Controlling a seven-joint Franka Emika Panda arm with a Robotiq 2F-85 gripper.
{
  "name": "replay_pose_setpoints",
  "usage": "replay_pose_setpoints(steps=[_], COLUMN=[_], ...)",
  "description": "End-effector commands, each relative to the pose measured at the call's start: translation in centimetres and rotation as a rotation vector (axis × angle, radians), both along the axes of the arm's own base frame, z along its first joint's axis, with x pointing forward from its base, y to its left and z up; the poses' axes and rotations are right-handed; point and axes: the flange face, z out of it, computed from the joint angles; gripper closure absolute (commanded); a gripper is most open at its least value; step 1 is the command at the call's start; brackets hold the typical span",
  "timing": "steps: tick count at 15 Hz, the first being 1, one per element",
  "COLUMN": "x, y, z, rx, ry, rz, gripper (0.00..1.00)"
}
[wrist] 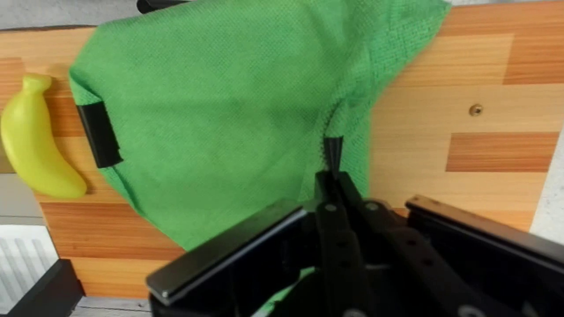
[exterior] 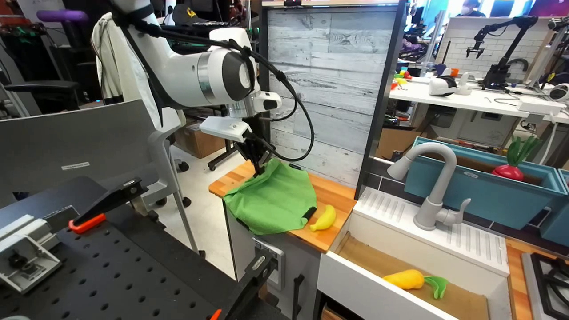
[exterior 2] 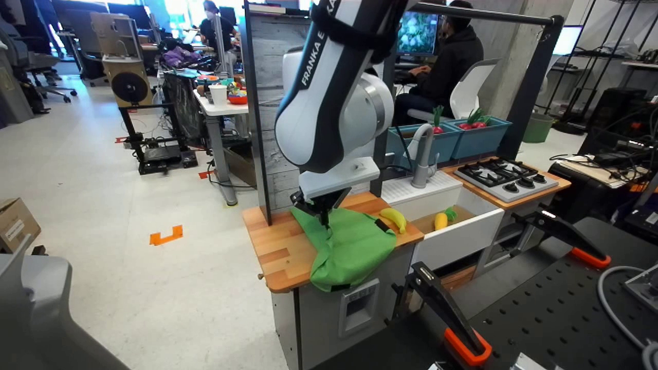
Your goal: Fold the green cloth in half
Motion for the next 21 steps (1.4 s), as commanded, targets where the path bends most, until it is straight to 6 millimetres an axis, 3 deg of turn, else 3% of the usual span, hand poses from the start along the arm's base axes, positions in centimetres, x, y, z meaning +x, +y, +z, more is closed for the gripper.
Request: replay_pose_setpoints(steps=[1,8,12,17,18,21], x=[-0.6,0.3,0.2,0.3,0.2,0.3], y=[-2.4,-5.4,-6.7,-7.5,-7.8,-8.0], z=[1.4,-0.5,-2.7,-4.0,-4.2,-4.5], rx=[0.015,-0.013,-0.018,-0.027,-0.028,-0.03], ry=[-0.008,0.016,0.048,0.063,0.065,0.069], rz=[-0.03,-0.032,-0.031,-0.03,-0.03,-0.027], gripper=[0.99,0.99,0.99,0.99,0.71,0.57])
